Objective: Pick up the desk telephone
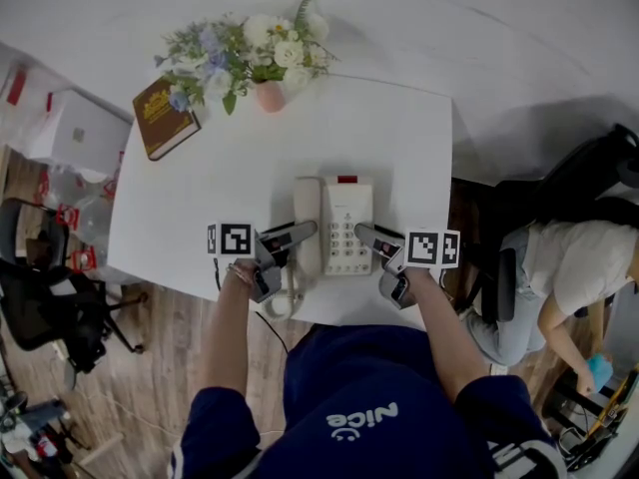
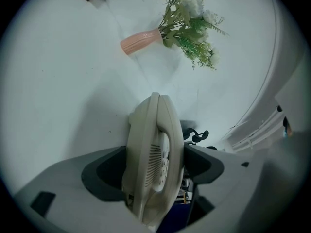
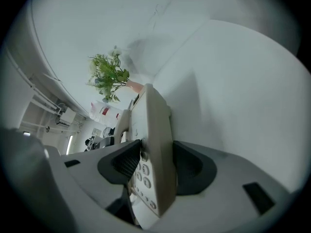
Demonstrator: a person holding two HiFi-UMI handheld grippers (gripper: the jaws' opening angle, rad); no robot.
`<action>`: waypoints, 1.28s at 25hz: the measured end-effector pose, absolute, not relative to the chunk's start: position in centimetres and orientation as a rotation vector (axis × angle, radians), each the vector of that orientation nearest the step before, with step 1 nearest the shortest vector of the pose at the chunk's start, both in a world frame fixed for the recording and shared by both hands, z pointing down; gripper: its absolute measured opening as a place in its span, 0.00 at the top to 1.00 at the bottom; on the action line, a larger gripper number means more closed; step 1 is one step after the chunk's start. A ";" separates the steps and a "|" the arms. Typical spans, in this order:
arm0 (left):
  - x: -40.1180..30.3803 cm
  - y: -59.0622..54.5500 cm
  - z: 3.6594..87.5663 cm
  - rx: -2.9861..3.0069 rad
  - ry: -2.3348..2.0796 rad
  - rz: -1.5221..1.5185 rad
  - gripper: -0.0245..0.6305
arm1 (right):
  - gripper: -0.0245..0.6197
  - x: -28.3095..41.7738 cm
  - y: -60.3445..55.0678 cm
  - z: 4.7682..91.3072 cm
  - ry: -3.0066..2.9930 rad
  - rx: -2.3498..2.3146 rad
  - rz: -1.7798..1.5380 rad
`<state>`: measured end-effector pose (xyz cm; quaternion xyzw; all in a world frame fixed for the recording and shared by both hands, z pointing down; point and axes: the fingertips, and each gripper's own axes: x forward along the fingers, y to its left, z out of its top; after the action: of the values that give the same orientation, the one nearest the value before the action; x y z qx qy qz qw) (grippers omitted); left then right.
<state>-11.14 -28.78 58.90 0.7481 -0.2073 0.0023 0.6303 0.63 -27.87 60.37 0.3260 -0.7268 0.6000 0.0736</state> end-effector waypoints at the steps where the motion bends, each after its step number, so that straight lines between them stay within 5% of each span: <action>1: -11.4 -28.7 59.2 1.713 -0.494 0.028 0.39 | 0.61 0.7 -27.9 60.3 -2.185 0.983 1.798; 32: -11.6 -20.9 52.6 1.814 -0.517 -0.048 0.39 | 0.61 0.2 -20.3 54.0 -2.294 0.982 1.666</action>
<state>-11.64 -20.94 52.63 0.7784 -0.2218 -0.0204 0.5869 0.23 -20.29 54.02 0.3263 -0.7628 0.5538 0.0705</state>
